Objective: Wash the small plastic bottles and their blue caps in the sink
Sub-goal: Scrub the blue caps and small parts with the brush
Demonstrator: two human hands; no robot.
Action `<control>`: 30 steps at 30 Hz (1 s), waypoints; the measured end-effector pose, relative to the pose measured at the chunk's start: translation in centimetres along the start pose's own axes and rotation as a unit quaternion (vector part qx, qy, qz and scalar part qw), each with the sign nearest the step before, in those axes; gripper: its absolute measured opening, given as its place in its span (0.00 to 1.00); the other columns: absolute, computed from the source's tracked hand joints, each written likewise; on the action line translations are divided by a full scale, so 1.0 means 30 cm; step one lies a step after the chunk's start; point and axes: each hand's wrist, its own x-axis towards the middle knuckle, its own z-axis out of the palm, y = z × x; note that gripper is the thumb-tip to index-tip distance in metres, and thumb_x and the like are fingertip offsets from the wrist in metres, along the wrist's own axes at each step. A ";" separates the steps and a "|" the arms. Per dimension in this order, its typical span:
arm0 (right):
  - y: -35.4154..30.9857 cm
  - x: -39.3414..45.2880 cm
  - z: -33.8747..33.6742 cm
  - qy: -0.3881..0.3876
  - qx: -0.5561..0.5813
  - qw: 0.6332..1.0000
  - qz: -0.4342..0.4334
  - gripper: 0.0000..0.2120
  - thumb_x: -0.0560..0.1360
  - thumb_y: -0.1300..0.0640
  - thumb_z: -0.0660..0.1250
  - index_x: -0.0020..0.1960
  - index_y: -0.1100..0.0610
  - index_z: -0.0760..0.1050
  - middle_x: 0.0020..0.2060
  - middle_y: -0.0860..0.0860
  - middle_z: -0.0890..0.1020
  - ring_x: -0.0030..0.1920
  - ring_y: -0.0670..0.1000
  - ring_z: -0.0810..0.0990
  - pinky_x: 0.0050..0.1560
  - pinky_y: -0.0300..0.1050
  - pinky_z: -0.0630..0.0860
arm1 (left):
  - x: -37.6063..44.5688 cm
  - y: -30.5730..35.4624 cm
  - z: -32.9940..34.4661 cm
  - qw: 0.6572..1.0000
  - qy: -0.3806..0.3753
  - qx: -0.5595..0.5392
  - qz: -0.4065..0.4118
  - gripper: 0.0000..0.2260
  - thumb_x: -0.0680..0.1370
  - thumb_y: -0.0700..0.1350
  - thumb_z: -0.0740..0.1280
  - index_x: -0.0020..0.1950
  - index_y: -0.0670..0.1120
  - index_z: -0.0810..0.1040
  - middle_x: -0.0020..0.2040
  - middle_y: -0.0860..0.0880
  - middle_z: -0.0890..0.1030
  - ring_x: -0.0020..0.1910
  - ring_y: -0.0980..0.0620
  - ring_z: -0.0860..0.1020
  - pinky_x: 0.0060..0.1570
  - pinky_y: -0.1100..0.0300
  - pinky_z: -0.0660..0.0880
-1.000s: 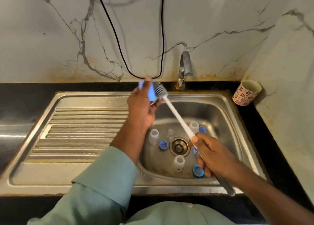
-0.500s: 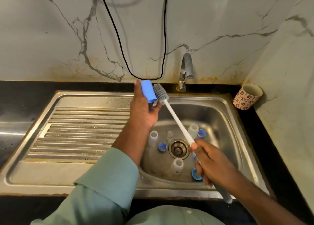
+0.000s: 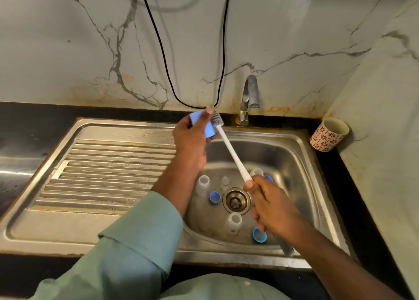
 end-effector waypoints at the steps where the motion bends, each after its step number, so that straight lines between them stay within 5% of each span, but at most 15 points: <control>1: 0.006 -0.006 -0.002 -0.009 -0.005 1.000 0.003 0.11 0.83 0.48 0.55 0.49 0.52 0.72 0.29 0.52 0.73 0.22 0.45 0.68 0.24 0.42 0.69 | 0.008 0.008 -0.006 1.000 0.000 -0.017 -0.010 0.09 0.73 0.45 0.76 0.50 0.45 0.80 0.49 0.44 0.82 0.51 0.45 0.81 0.50 0.47 0.80; 3: 0.003 -0.001 -0.008 -0.007 -0.007 1.000 0.010 0.12 0.83 0.48 0.54 0.49 0.52 0.72 0.29 0.53 0.73 0.22 0.46 0.69 0.24 0.43 0.69 | 0.006 -0.007 -0.004 0.999 -0.020 0.007 -0.024 0.06 0.75 0.45 0.74 0.50 0.47 0.80 0.49 0.45 0.81 0.51 0.45 0.79 0.49 0.48 0.78; 7: -0.004 0.006 -0.002 0.003 0.007 1.000 0.008 0.12 0.83 0.48 0.54 0.49 0.52 0.72 0.30 0.55 0.75 0.22 0.46 0.70 0.22 0.40 0.69 | 0.008 -0.003 0.020 0.999 0.000 -0.040 -0.018 0.20 0.76 0.43 0.73 0.65 0.47 0.70 0.57 0.44 0.76 0.55 0.43 0.78 0.50 0.49 0.82; 12: -0.019 0.015 -0.006 0.021 0.033 0.999 0.001 0.13 0.83 0.47 0.53 0.49 0.53 0.73 0.30 0.55 0.76 0.22 0.48 0.70 0.21 0.40 0.68 | 0.005 -0.027 0.020 0.993 -0.029 -0.088 -0.071 0.17 0.78 0.49 0.71 0.63 0.44 0.72 0.56 0.39 0.78 0.46 0.45 0.81 0.36 0.56 0.79; 16: -0.014 0.008 0.013 0.003 0.035 0.999 0.002 0.14 0.83 0.47 0.54 0.48 0.54 0.73 0.32 0.55 0.76 0.21 0.49 0.70 0.20 0.40 0.67 | 0.023 -0.031 0.005 0.983 0.008 -0.146 -0.107 0.14 0.79 0.54 0.68 0.56 0.44 0.75 0.50 0.41 0.79 0.42 0.48 0.79 0.36 0.57 0.79; 21: -0.043 -0.004 -0.038 0.013 0.071 0.997 -0.003 0.15 0.83 0.48 0.55 0.49 0.55 0.75 0.27 0.52 0.74 0.21 0.49 0.69 0.20 0.41 0.66 | 0.022 -0.044 -0.027 0.988 -0.115 -0.005 -0.100 0.25 0.77 0.60 0.68 0.63 0.41 0.76 0.44 0.45 0.80 0.35 0.53 0.77 0.36 0.59 0.74; 26: -0.034 -0.048 -0.157 -0.033 0.023 0.999 0.024 0.15 0.82 0.47 0.55 0.50 0.54 0.77 0.26 0.51 0.74 0.20 0.47 0.67 0.21 0.37 0.65 | 0.060 0.036 -0.131 0.942 -0.288 0.161 -0.063 0.15 0.74 0.52 0.71 0.54 0.42 0.81 0.44 0.43 0.81 0.34 0.50 0.75 0.29 0.61 0.70; 30: -0.036 -0.048 -0.155 -0.023 0.018 1.000 0.011 0.16 0.82 0.46 0.55 0.49 0.53 0.77 0.26 0.52 0.74 0.20 0.47 0.67 0.22 0.38 0.65 | 0.057 0.036 -0.093 0.959 -0.258 0.105 -0.060 0.14 0.74 0.51 0.71 0.54 0.42 0.81 0.44 0.44 0.80 0.33 0.51 0.75 0.26 0.62 0.71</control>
